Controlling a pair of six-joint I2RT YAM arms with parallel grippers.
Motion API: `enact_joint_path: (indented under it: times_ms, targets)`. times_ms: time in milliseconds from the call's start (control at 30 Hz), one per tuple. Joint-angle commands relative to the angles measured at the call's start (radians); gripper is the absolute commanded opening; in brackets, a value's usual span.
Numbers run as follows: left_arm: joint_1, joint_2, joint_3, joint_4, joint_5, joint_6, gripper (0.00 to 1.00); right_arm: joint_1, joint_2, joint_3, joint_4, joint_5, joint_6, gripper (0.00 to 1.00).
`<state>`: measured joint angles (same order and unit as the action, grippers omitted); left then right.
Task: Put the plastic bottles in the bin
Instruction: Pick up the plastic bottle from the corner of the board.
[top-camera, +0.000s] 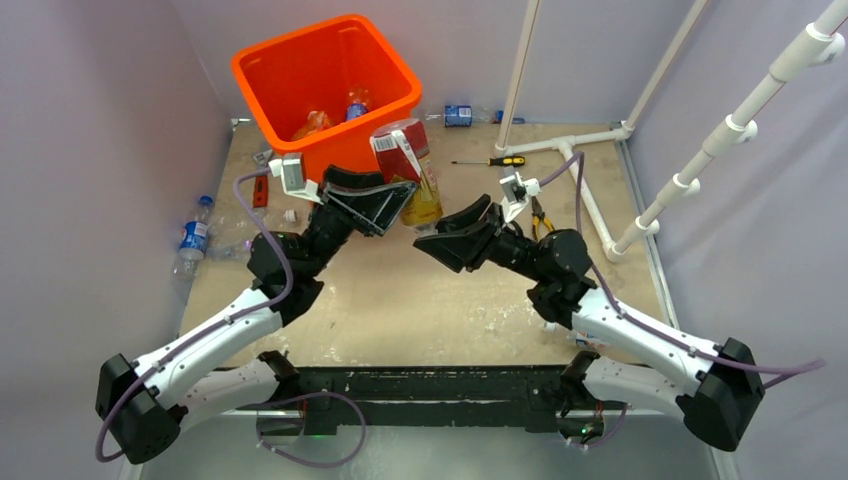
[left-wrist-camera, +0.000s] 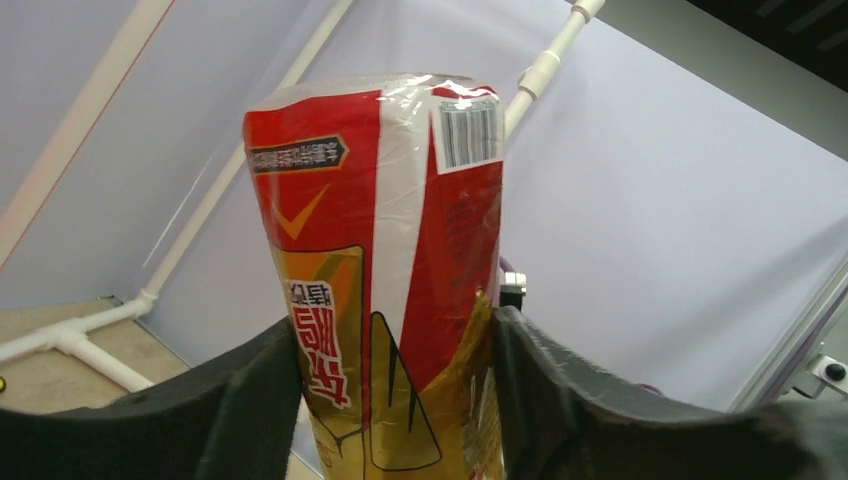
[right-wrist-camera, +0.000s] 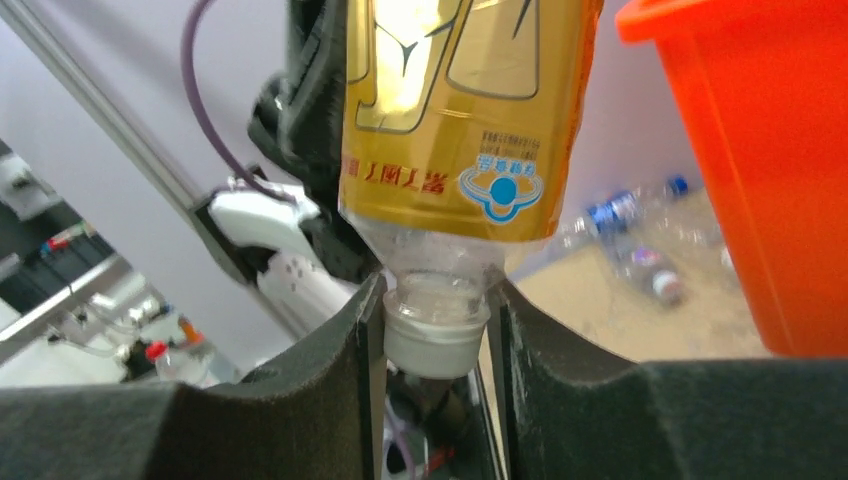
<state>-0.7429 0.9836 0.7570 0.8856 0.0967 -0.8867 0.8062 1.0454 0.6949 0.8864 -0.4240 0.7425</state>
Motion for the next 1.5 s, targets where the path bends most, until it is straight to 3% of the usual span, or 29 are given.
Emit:
enact_joint_path:
  times_ms: [0, 67, 267, 400, 533, 667, 767, 933, 1067, 1200, 1333, 1467]
  targets:
    - [-0.016, -0.116, 0.05, -0.229, 0.005, 0.094, 0.82, -0.004, -0.131, 0.111, -0.304, 0.006, -0.246, 0.0]
    - [-0.016, -0.172, 0.104, -0.379, -0.023, 0.173, 0.92, -0.004, -0.207, 0.15, -0.503, 0.042, -0.338, 0.0]
    - [-0.015, -0.247, 0.377, -0.828, -0.048, 0.523, 0.98, -0.004, -0.292, 0.347, -1.127, 0.2, -0.495, 0.0]
    - [-0.015, -0.223, 0.559, -1.071, 0.098, 0.802, 0.99, -0.004, -0.262, 0.448, -1.382, 0.32, -0.503, 0.0]
    - [-0.015, -0.178, 0.62, -1.196, 0.111, 1.021, 0.99, -0.003, -0.239, 0.525, -1.527, 0.309, -0.497, 0.0]
    - [-0.016, -0.12, 0.581, -1.179, 0.134, 1.095, 0.99, -0.004, -0.228, 0.597, -1.614, 0.354, -0.518, 0.0]
    - [-0.015, -0.081, 0.564, -1.156, 0.226, 1.14, 0.99, -0.004, -0.2, 0.639, -1.682, 0.365, -0.565, 0.0]
    - [-0.015, -0.061, 0.57, -1.209, 0.429, 1.391, 0.99, -0.004, -0.18, 0.657, -1.731, 0.346, -0.614, 0.0]
    - [-0.017, -0.025, 0.612, -1.251, 0.482, 1.481, 0.99, -0.004, -0.171, 0.68, -1.711, 0.252, -0.618, 0.0]
    - [-0.025, -0.026, 0.598, -1.234, 0.453, 1.618, 0.99, -0.004, -0.174, 0.691, -1.663, 0.15, -0.595, 0.0]
    - [-0.073, -0.012, 0.589, -1.267, 0.346, 1.853, 0.99, -0.003, -0.131, 0.699, -1.666, 0.117, -0.585, 0.0]
    - [-0.258, 0.042, 0.588, -1.345, 0.09, 2.036, 0.99, -0.004, -0.094, 0.703, -1.667, 0.125, -0.582, 0.0]
